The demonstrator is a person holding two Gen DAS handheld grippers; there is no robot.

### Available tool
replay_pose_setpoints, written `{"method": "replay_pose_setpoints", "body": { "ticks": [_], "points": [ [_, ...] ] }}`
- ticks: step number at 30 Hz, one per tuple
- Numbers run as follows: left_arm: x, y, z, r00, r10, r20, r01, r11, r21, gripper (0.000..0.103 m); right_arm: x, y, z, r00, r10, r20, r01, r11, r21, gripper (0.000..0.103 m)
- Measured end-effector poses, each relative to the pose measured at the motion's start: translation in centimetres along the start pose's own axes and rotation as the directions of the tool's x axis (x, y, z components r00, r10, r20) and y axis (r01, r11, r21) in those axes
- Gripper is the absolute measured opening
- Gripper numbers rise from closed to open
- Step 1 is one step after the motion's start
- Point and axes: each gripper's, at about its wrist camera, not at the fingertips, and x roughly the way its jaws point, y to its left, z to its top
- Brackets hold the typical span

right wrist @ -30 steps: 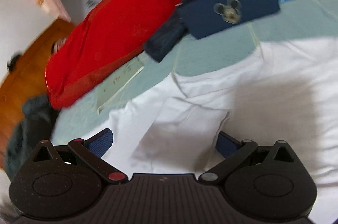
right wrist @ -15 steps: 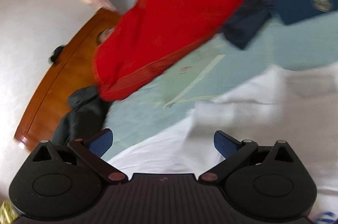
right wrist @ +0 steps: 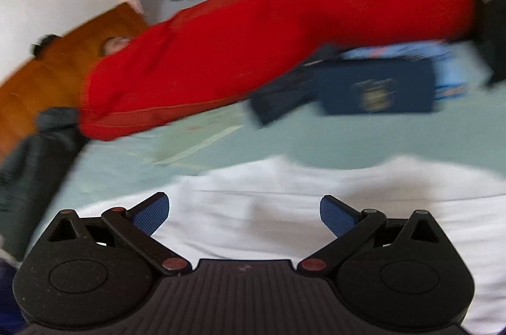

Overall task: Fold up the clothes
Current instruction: 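Carry the held sleeve with the right tool across the shirt body toward the collar, then open the right tool to lay the sleeve on the shirt and lift away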

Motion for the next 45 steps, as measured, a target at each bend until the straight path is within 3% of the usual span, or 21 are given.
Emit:
{"method": "replay_pose_setpoints", "body": {
  "ticks": [7, 13, 18, 22, 26, 29, 34, 38, 42, 45],
  "points": [
    [0.5, 0.0, 0.0, 1.000, 0.011, -0.005, -0.011, 1.000, 0.001, 0.101, -7.9, -8.6, -3.2, 0.983, -0.170, 0.070, 0.163, 0.982, 0.092, 0.103],
    [1.0, -0.2, -0.1, 1.000, 0.005, -0.019, -0.005, 1.000, 0.001, 0.101, -11.5, -13.5, -7.3, 0.969, -0.237, 0.075, 0.228, 0.967, 0.110, 0.100],
    [1.7, -0.5, -0.3, 0.999, -0.002, -0.036, 0.002, 1.000, 0.003, 0.101, -11.5, -14.5, -10.2, 0.962, -0.263, 0.067, 0.265, 0.964, -0.010, 0.062],
    [2.0, -0.9, -0.2, 0.999, -0.005, -0.046, 0.005, 1.000, 0.012, 0.101, -10.5, -13.9, -10.6, 0.949, -0.299, 0.099, 0.310, 0.944, -0.111, 0.055],
    [2.0, -0.8, -0.1, 0.999, -0.005, -0.048, 0.005, 1.000, 0.006, 0.101, -9.9, -13.0, -10.4, 0.948, -0.304, 0.094, 0.315, 0.936, -0.159, 0.021],
    [2.0, -0.8, -0.1, 0.999, -0.004, -0.049, 0.004, 1.000, 0.005, 0.101, -10.2, -12.5, -10.7, 0.951, -0.300, 0.076, 0.309, 0.938, -0.158, 0.018],
    [2.3, -0.8, -0.2, 0.998, -0.015, -0.056, 0.016, 1.000, 0.014, 0.101, -12.3, -13.1, -11.8, 0.966, -0.251, 0.060, 0.254, 0.966, -0.046, 0.017],
    [2.2, -0.7, -0.1, 0.999, -0.013, -0.049, 0.014, 1.000, 0.013, 0.101, -13.7, -12.3, -10.5, 0.961, -0.251, 0.114, 0.257, 0.966, -0.036, 0.017],
    [2.1, -0.6, 0.1, 0.999, 0.004, -0.042, -0.004, 1.000, 0.008, 0.101, -12.7, -11.5, -8.2, 0.956, -0.249, 0.157, 0.255, 0.966, -0.025, 0.018],
    [2.0, -0.4, 0.0, 0.999, 0.011, -0.042, -0.011, 1.000, -0.003, 0.101, -10.1, -11.6, -8.1, 0.955, -0.286, 0.081, 0.289, 0.957, -0.033, 0.018]
  ]
}}
